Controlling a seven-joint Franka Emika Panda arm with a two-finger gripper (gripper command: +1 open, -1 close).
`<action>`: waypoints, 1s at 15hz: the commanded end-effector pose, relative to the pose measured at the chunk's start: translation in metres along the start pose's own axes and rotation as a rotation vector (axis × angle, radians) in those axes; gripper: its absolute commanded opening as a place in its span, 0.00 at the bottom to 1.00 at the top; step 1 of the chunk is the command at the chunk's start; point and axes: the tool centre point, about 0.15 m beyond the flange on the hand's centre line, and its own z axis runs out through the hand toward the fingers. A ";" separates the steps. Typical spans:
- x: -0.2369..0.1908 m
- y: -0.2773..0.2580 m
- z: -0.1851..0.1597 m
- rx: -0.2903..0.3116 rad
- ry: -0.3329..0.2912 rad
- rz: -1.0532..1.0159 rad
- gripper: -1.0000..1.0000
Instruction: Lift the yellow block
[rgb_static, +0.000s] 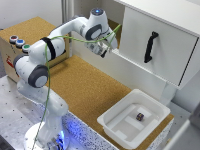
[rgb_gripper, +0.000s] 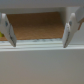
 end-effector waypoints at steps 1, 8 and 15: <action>0.054 -0.092 0.038 -0.043 0.005 -0.092 1.00; 0.096 -0.168 0.087 -0.098 0.025 -0.105 1.00; 0.134 -0.181 0.127 -0.225 0.046 -0.034 1.00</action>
